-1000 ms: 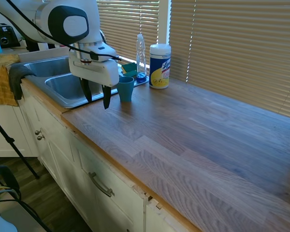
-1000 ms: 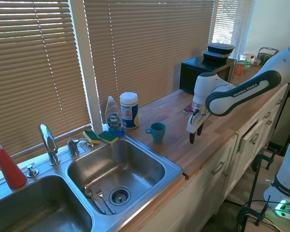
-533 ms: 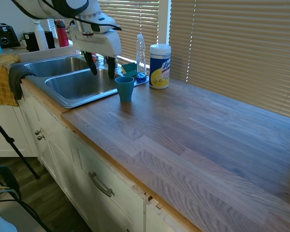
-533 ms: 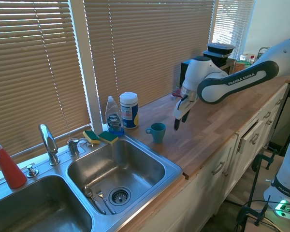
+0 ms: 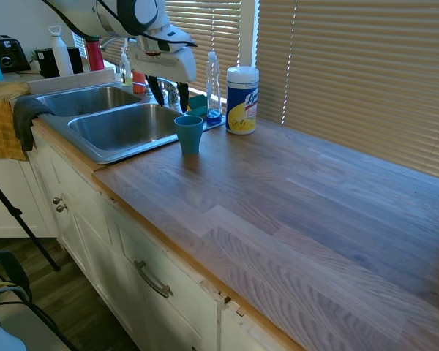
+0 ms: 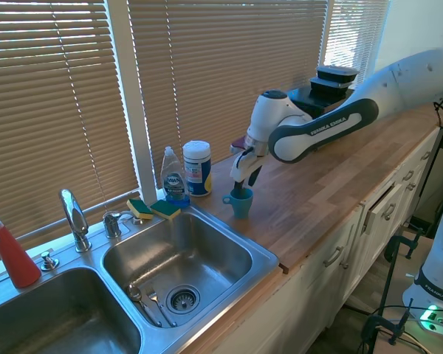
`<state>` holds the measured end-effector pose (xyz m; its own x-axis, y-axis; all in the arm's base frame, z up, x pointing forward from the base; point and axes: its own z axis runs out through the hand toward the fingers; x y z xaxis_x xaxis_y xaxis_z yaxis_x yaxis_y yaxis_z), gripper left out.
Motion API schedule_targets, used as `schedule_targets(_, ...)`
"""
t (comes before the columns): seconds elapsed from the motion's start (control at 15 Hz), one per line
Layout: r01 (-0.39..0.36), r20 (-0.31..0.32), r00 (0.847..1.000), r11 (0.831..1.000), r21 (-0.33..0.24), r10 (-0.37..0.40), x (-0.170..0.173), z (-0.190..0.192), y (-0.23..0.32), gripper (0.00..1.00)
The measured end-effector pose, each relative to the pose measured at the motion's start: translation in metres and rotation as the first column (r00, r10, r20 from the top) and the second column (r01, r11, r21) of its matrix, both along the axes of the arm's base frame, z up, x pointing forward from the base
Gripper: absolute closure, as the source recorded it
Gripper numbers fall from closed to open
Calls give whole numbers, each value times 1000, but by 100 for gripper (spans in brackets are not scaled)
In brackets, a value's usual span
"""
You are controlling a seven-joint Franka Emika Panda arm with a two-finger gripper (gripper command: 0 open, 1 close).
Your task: Put the mug in the sink
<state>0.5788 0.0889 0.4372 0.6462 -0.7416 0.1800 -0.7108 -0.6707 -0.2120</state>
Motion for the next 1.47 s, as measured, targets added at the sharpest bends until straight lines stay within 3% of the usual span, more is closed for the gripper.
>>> schedule_targets(0.4, 16, -69, 997, 1000, -8, -17, 24, -55, 8, 0)
schedule_targets(0.47, 18, -81, 997, 1000, -15, -19, 28, -64, 7, 100)
schedule_targets(0.8, 25, -111, 993, 999, -28, -28, 33, -87, 11, 100)
schedule_targets(1.47, 47, -116, 992, 998, -34, -51, 34, -91, 3, 100)
